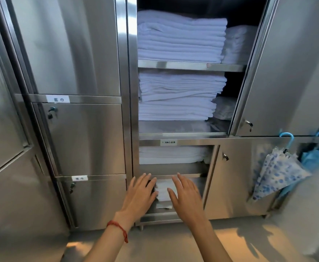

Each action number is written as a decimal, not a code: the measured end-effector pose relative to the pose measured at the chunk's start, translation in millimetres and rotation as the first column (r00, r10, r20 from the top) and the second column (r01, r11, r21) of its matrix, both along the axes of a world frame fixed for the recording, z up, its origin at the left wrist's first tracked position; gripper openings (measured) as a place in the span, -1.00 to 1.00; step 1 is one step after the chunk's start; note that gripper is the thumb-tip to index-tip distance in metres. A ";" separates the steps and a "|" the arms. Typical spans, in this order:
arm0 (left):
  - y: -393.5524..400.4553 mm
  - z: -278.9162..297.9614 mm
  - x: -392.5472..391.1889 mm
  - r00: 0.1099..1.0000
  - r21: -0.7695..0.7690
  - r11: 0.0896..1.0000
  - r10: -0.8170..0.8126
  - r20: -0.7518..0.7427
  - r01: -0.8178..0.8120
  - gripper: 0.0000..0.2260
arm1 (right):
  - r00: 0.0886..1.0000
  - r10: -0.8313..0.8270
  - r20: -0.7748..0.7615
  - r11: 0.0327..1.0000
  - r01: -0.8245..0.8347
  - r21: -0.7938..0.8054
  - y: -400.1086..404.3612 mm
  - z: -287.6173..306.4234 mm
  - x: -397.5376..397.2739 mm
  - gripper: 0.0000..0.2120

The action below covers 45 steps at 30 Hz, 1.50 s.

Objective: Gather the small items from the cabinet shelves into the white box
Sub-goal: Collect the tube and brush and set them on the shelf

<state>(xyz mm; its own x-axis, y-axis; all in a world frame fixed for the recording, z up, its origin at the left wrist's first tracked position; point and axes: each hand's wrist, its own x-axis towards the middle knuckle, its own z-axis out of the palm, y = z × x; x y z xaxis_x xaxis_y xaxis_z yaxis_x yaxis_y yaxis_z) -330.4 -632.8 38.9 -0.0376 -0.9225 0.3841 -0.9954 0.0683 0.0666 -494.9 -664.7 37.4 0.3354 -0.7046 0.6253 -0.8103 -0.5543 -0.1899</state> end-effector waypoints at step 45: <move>-323.3 -69.3 -111.2 0.996 -0.077 0.996 0.048 0.073 -0.042 -0.64 | 0.992 0.000 -0.128 0.980 0.026 0.198 -336.8 -64.0 -105.3 -0.37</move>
<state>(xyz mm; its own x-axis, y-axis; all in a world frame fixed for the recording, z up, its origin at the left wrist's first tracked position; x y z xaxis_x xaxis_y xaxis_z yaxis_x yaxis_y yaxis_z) -441.5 -956.1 -30.4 -0.0280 -0.8924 0.4504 -0.9996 0.0257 -0.0113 -600.2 -1001.4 -26.6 0.3929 -0.8153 0.4254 -0.8419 -0.5050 -0.1903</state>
